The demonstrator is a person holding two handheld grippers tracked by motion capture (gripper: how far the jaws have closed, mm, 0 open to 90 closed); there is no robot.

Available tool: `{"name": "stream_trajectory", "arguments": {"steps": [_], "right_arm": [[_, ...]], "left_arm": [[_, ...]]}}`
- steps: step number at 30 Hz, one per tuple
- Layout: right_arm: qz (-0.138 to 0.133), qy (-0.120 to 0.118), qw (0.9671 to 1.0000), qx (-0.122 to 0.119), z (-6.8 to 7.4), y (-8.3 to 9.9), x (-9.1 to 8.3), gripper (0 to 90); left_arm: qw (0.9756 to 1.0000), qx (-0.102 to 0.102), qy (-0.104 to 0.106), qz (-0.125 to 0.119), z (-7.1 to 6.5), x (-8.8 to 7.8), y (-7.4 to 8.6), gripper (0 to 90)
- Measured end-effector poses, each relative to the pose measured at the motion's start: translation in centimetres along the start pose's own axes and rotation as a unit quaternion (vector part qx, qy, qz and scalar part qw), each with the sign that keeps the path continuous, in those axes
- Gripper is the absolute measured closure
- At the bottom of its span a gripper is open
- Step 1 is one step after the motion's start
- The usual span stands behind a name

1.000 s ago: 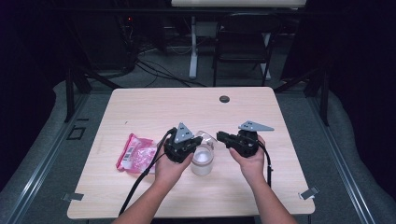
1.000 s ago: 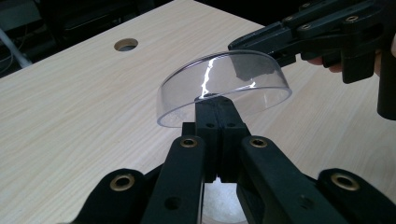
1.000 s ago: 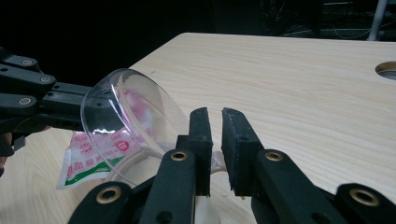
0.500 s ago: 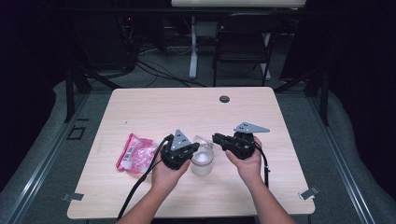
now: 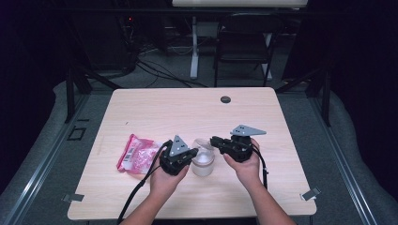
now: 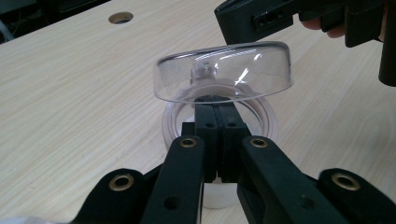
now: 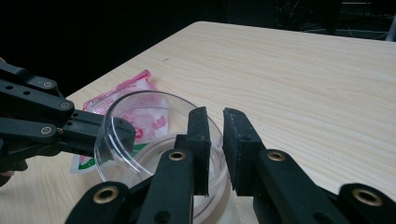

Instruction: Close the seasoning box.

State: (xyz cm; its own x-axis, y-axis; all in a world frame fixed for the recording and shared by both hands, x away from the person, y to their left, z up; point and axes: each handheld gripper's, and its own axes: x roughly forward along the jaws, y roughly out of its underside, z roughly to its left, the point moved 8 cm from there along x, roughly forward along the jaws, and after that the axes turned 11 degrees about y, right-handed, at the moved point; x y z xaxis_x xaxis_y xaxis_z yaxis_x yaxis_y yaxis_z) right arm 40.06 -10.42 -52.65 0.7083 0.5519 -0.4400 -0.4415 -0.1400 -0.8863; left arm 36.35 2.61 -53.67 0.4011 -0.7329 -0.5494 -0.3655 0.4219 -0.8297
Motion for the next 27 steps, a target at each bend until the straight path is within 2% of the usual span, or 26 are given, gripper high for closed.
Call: {"name": "stream_trajectory", "arguments": {"steps": [8, 27], "right_arm": [[0.004, -0.004, 1.0, -0.007, 0.4, 0.3, 0.2, 80.2], [0.013, -0.005, 0.9997, -0.02, 0.9, 0.7, 0.4, 77.5]], "left_arm": [[1.0, -0.004, 0.002, 0.008, -0.1, 0.2, 1.1, 89.6], [0.9997, -0.007, -0.003, 0.022, 0.2, -0.5, 2.5, 88.1]]}}
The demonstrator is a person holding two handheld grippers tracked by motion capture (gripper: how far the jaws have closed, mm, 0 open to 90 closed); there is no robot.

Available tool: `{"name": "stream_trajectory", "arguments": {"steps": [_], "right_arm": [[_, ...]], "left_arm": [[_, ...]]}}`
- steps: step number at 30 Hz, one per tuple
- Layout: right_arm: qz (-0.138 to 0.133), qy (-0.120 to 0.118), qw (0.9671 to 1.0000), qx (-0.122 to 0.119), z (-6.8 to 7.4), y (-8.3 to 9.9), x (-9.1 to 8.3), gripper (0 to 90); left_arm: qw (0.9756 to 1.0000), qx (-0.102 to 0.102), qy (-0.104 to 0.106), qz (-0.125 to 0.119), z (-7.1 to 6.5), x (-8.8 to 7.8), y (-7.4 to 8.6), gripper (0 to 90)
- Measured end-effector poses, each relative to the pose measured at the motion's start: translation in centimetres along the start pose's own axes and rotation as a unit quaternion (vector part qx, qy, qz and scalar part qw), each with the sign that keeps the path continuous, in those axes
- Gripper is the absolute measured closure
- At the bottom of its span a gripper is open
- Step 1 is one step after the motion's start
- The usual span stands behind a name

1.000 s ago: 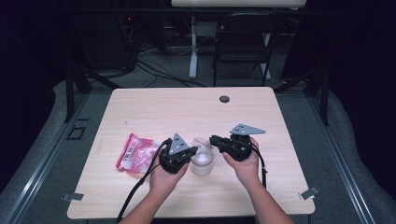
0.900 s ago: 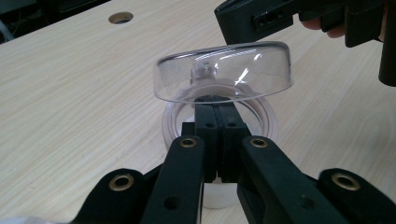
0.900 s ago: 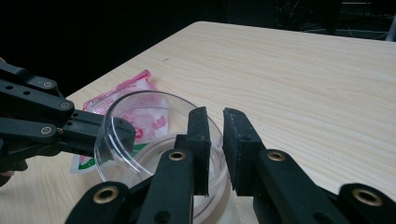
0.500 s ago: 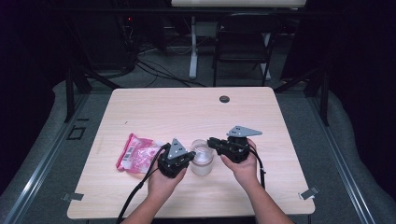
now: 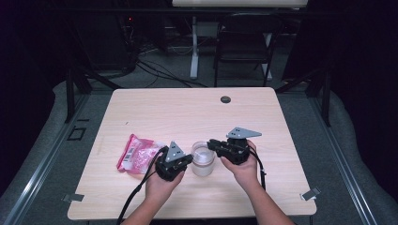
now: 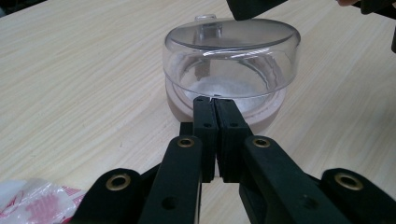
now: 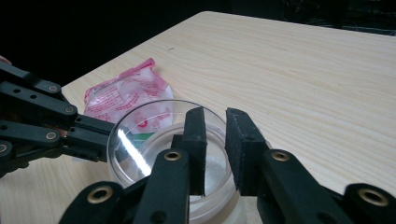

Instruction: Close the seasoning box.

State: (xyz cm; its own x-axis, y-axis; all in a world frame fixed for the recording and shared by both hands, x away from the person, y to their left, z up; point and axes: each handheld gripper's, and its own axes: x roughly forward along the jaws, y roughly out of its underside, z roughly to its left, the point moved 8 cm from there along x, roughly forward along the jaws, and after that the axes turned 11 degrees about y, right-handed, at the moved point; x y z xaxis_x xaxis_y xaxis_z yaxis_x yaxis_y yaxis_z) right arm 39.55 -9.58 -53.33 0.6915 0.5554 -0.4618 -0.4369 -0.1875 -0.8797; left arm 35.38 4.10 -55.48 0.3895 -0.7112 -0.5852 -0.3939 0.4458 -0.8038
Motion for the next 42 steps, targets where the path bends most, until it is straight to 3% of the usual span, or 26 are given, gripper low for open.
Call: {"name": "stream_trajectory", "arguments": {"steps": [10, 20, 27, 36, 42], "right_arm": [[-0.003, 0.003, 1.0, 0.001, 0.0, 0.0, 0.0, 75.8], [-0.002, 0.005, 1.0, -0.001, -0.1, 0.0, 0.0, 69.5], [-0.003, 0.006, 1.0, 0.004, 0.0, 0.1, 0.1, 61.3], [0.0, 0.012, 0.9999, -0.006, 0.1, 0.3, -0.2, 55.2], [0.009, 0.021, 0.9997, -0.011, 0.0, 0.8, -0.5, 53.0]], "left_arm": [[1.0, -0.007, -0.007, 0.002, 0.5, -0.6, 0.8, 83.4], [0.9996, -0.014, -0.023, -0.011, 1.4, -2.3, 1.3, 62.4], [0.9987, -0.027, -0.039, -0.017, 2.7, -4.5, 1.9, 50.6], [0.9971, -0.026, -0.067, -0.023, 4.2, -7.7, 3.5, 46.0], [0.9937, -0.053, -0.094, -0.032, 6.3, -10.1, 5.3, 44.4]]}}
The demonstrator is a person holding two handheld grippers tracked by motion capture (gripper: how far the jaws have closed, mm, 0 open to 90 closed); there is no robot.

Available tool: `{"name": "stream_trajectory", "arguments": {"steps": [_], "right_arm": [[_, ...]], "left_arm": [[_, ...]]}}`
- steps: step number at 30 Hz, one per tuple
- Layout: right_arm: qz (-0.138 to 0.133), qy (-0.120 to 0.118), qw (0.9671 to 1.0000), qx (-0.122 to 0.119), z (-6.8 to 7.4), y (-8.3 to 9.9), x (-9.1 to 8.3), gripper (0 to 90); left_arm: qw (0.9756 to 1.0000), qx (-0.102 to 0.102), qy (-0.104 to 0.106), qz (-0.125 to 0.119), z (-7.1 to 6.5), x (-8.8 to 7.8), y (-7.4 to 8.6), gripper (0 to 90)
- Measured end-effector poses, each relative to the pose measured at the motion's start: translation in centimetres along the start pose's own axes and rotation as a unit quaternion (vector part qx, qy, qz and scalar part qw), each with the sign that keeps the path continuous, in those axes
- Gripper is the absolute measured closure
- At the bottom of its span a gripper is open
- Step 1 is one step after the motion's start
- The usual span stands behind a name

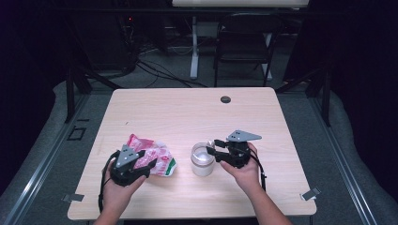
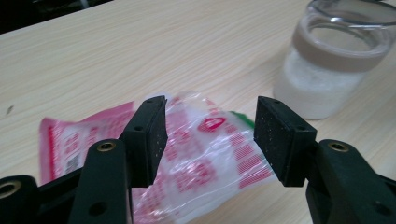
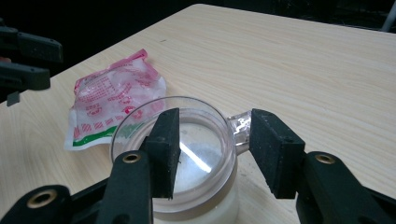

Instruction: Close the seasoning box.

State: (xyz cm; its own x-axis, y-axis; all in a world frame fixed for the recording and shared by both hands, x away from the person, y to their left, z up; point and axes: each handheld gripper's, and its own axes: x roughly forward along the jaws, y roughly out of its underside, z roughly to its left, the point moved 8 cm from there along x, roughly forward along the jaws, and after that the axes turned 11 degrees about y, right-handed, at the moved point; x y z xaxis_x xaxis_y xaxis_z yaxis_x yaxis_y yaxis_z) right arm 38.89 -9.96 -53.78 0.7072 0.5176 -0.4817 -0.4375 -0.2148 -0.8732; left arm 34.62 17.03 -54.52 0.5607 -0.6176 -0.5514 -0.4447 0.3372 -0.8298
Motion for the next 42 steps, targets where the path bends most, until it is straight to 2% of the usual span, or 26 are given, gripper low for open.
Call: {"name": "stream_trajectory", "arguments": {"steps": [7, 12, 16, 19, 22, 26, 29, 32, 35, 37, 42], "right_arm": [[0.0, 0.015, 0.9999, -0.005, -0.5, 0.2, -0.8, 50.8], [0.001, 0.026, 0.9996, 0.007, -1.6, 0.4, -1.3, 49.8], [0.002, 0.042, 0.999, 0.014, -2.8, 0.5, -1.6, 49.3], [0.0, 0.052, 0.9981, 0.031, -4.0, 0.8, -1.7, 49.1], [0.007, 0.073, 0.9967, 0.037, -5.5, 1.3, -1.7, 49.2], [0.007, 0.081, 0.9944, 0.067, -7.0, 1.7, -1.9, 49.3], [0.014, 0.107, 0.9904, 0.086, -8.4, 2.6, -1.7, 49.5], [0.033, 0.133, 0.9854, 0.101, -9.8, 4.0, -1.2, 50.1], [0.038, 0.138, 0.983, 0.115, -10.4, 4.7, -1.0, 50.3], [0.044, 0.145, 0.9817, 0.115, -10.6, 5.2, -0.7, 50.4], [0.055, 0.148, 0.9818, 0.105, -10.6, 5.8, -0.3, 50.4]], "left_arm": [[0.9992, -0.024, -0.027, -0.02, 3.3, -2.0, 1.6, 43.5], [0.9955, -0.075, -0.045, -0.038, 6.1, -2.9, 3.4, 43.5], [0.9939, -0.091, -0.055, -0.031, 7.7, -3.2, 4.4, 43.4], [0.9932, -0.096, -0.063, -0.023, 8.5, -3.3, 5.0, 43.4], [0.9922, -0.105, -0.063, -0.021, 8.8, -3.2, 5.4, 43.4], [0.9912, -0.115, -0.062, -0.02, 9.3, -2.7, 5.8, 43.4], [0.9904, -0.124, -0.058, -0.018, 9.3, -2.4, 6.0, 43.4], [0.9913, -0.118, -0.058, -0.012, 9.2, -2.1, 6.1, 43.4], [0.9926, -0.106, -0.058, -0.01, 8.9, -1.9, 5.9, 43.4], [0.9934, -0.1, -0.056, -0.008, 8.7, -1.8, 5.7, 43.4], [0.9947, -0.09, -0.051, -0.003, 8.2, -1.4, 5.5, 43.4]]}}
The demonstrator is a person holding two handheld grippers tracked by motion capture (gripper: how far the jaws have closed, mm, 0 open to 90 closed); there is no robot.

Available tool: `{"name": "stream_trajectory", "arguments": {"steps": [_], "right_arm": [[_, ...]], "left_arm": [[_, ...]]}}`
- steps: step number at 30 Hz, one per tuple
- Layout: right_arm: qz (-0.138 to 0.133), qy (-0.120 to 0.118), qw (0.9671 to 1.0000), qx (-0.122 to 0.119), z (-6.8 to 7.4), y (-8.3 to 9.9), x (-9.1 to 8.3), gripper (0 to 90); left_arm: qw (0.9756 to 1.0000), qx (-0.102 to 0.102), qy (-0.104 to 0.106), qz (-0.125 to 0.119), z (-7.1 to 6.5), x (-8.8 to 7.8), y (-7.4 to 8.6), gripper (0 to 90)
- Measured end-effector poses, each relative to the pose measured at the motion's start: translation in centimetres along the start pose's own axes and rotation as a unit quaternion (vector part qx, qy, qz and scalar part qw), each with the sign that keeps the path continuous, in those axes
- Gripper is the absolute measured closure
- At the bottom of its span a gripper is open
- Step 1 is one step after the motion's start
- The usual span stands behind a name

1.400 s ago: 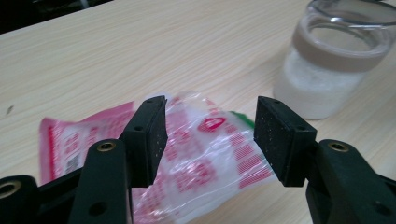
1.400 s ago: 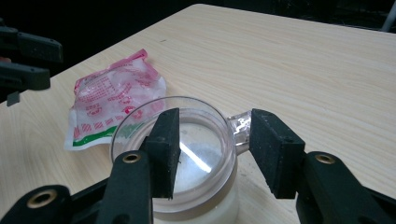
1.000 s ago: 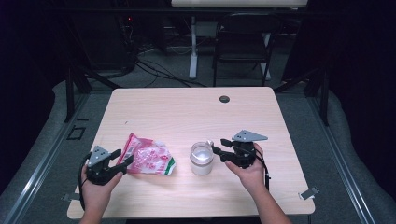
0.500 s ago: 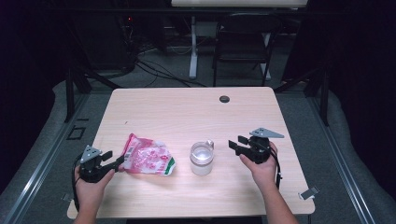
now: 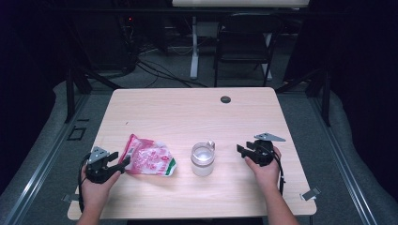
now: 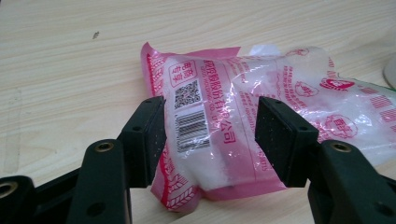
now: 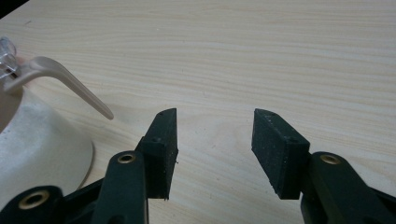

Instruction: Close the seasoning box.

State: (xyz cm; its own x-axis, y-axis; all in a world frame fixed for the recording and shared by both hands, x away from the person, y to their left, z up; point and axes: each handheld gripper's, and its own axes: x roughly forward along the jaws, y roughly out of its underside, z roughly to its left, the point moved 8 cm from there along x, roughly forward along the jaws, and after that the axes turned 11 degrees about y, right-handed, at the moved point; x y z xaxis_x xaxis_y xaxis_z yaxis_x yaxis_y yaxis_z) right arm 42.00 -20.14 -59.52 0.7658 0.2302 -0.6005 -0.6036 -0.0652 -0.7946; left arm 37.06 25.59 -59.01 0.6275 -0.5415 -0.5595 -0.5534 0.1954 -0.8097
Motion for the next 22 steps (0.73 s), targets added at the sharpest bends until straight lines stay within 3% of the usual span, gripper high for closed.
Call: {"name": "stream_trajectory", "arguments": {"steps": [9, 22], "right_arm": [[0.011, -0.002, 0.9998, 0.019, -0.2, 0.7, 0.8, 50.8], [0.022, -0.006, 0.9997, 0.01, 0.2, 1.1, 1.3, 49.5]], "left_arm": [[0.9998, 0.009, 0.007, 0.016, -0.5, 0.5, 0.2, 43.3], [0.9995, 0.007, 0.01, 0.028, -0.6, 1.0, 0.5, 43.0]]}}
